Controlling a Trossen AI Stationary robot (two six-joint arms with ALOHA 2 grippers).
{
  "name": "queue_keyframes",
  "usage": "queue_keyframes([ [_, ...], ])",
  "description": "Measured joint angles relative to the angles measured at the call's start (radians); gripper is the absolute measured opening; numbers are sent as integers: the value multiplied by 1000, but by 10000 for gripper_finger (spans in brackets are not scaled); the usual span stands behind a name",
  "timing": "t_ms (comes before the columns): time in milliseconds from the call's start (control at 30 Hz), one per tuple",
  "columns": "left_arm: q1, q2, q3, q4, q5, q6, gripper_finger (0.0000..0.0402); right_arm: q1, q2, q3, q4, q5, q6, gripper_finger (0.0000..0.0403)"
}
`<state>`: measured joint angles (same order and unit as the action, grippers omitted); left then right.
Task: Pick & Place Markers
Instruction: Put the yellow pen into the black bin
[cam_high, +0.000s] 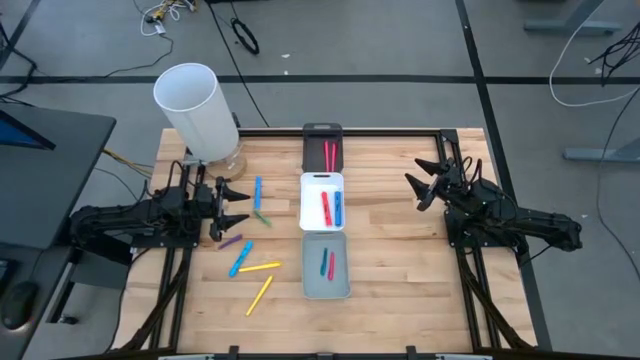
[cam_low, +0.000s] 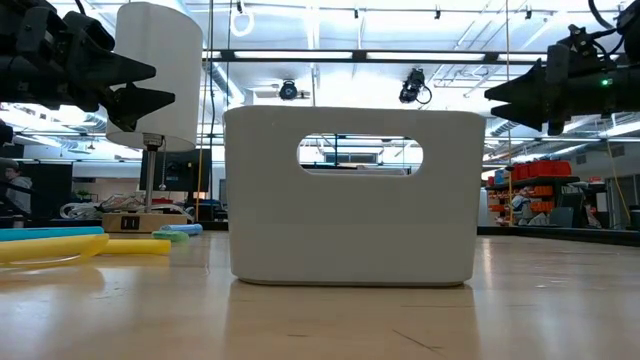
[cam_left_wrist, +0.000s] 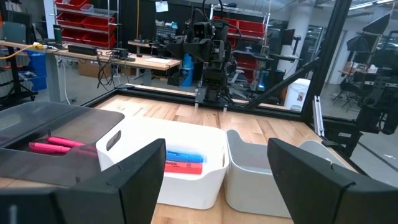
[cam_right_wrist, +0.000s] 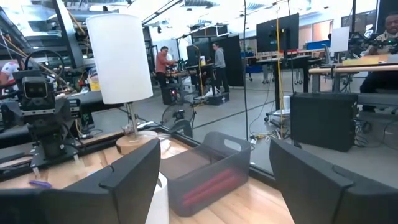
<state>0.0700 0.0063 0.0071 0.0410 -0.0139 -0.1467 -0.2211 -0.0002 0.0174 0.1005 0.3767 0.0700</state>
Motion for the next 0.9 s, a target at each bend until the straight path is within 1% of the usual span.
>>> queue_keyframes([
  [467,0,0,0,1,0,-3,288,0,0,0,0,-1,0,302],
  [700,0,0,0,19,2,-108,288,0,0,0,0,-1,0,302],
  [767,0,0,1,18,14,-107,288,0,0,0,0,-1,-1,302],
  [833,0,1,25,-20,22,-107,288,0,0,0,0,-1,-1,302],
  [900,0,10,85,-79,-2,-121,288,0,0,0,0,-1,0,302],
])
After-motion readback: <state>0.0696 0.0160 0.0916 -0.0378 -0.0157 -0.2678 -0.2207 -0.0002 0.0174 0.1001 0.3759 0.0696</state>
